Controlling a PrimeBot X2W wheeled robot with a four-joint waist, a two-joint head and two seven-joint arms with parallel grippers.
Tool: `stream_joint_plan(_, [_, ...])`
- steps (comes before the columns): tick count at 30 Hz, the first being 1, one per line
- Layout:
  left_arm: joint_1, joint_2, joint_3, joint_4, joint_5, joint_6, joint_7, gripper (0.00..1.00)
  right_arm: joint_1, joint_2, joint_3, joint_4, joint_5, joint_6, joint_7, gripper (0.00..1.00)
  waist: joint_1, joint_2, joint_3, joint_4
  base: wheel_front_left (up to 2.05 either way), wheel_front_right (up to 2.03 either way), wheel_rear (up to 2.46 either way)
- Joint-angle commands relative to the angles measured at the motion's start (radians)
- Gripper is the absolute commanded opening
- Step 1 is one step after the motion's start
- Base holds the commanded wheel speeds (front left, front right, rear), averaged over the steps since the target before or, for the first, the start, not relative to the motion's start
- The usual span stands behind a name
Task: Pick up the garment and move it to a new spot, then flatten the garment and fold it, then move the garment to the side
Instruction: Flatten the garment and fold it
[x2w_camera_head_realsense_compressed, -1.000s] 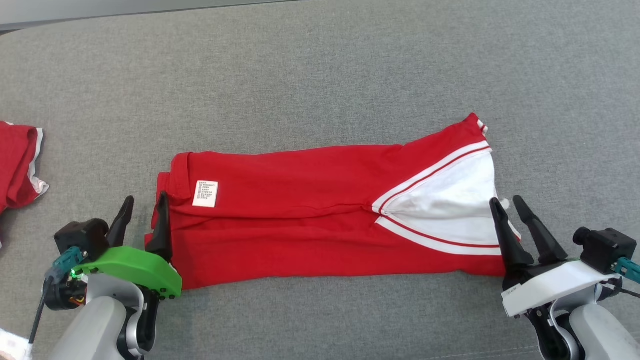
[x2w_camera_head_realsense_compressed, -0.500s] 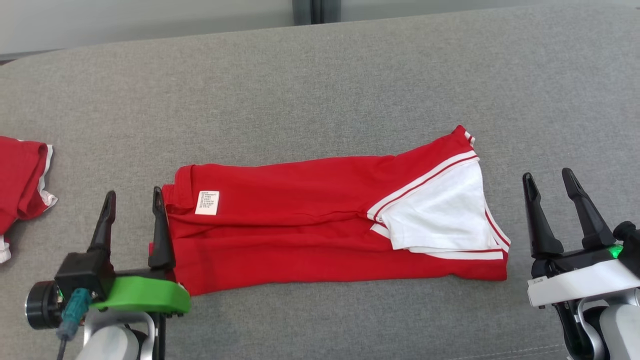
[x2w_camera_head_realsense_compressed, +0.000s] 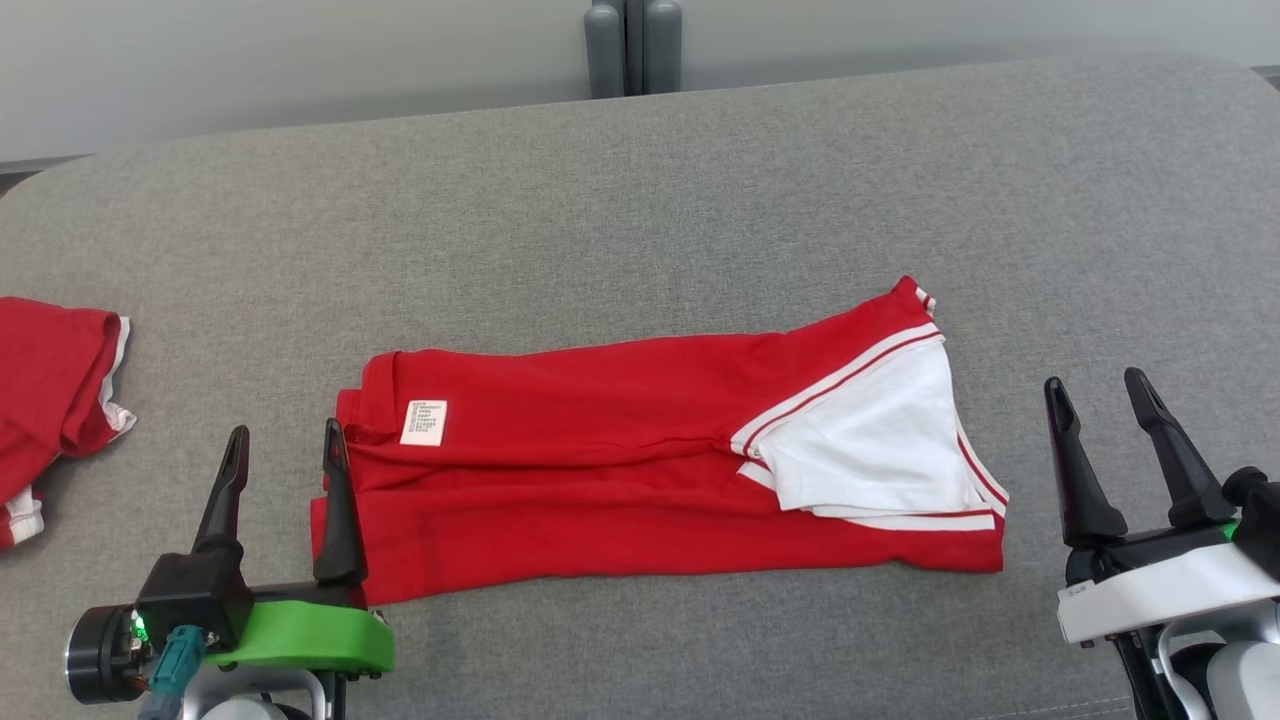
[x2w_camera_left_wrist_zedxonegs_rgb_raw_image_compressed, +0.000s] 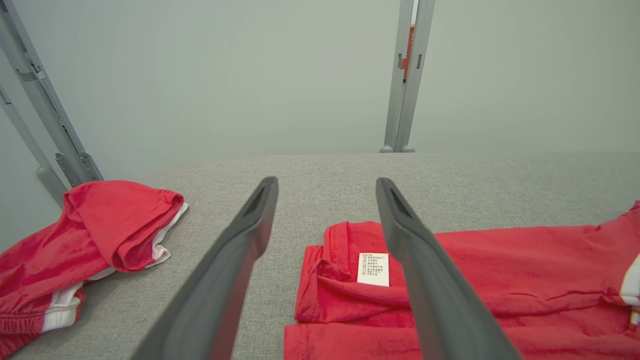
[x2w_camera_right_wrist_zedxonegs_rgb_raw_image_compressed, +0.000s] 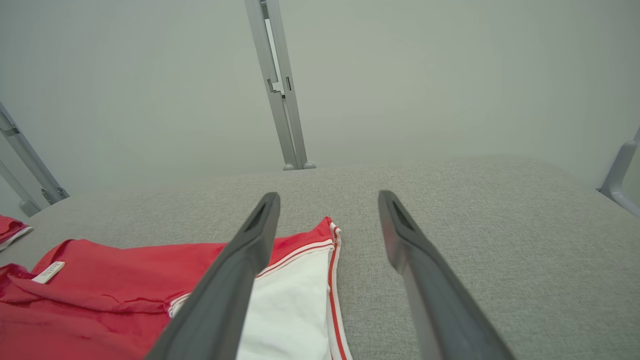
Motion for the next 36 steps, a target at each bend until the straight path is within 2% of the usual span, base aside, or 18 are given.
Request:
stream_joint_plan(1, [0.012,-0.002,0.002,0.001,0.007,0.0,-0.003,1.0,0.011,0.001,-0.004,-0.005,-0.006,-0.001,0.002,1.0,0.0001,0.0,-0.001,0.001,0.0,0.0,0.0])
stream_joint_plan(8, [-0.012,-0.008,0.003,-0.002,0.019,-0.009,-0.003,1.0,0.007,-0.012,-0.021,0.008,-0.004,-0.001,0.015,1.0,0.0001,0.0,0.014,0.018,0.0,0.0,0.0])
stream_joint_plan(12, [-0.055,-0.02,0.002,-0.015,0.033,-0.021,-0.003,1.0,-0.021,-0.036,-0.031,0.057,0.007,-0.001,0.036,1.0,0.0001,0.0,0.059,0.055,0.0,0.0,0.0])
stream_joint_plan(22, [-0.142,-0.088,0.024,-0.011,0.085,-0.075,-0.001,1.0,-0.144,-0.076,0.034,0.315,0.058,-0.001,0.033,1.0,0.0001,0.0,0.169,0.156,0.0,0.0,0.0])
stream_joint_plan(28, [-0.145,-0.12,0.049,0.004,0.111,-0.102,-0.001,1.0,-0.188,-0.078,0.088,0.454,0.095,-0.001,0.05,1.0,0.0001,0.0,0.174,0.175,0.0,0.0,0.0])
stream_joint_plan(29, [-0.143,-0.125,0.054,0.006,0.114,-0.107,-0.001,1.0,-0.193,-0.078,0.101,0.471,0.107,-0.001,0.054,0.72,0.0001,0.0,0.174,0.175,0.0,0.0,0.0])
stream_joint_plan(30, [-0.142,-0.129,0.058,0.006,0.119,-0.11,-0.001,1.0,-0.193,-0.079,0.114,0.483,0.117,-0.001,0.059,0.34,0.0001,0.0,0.174,0.175,0.0,0.0,0.0])
stream_joint_plan(31, [-0.139,-0.133,0.063,0.006,0.124,-0.115,-0.001,1.0,-0.194,-0.08,0.129,0.492,0.132,-0.001,0.068,0.0,0.0001,0.0,0.173,0.175,0.0,0.0,0.0])
stream_joint_plan(36, [-0.124,-0.14,0.088,0.011,0.146,-0.128,-0.001,1.0,-0.192,-0.108,0.156,0.476,0.183,-0.002,0.035,0.0,0.0001,0.0,0.165,0.156,0.0,0.0,0.0])
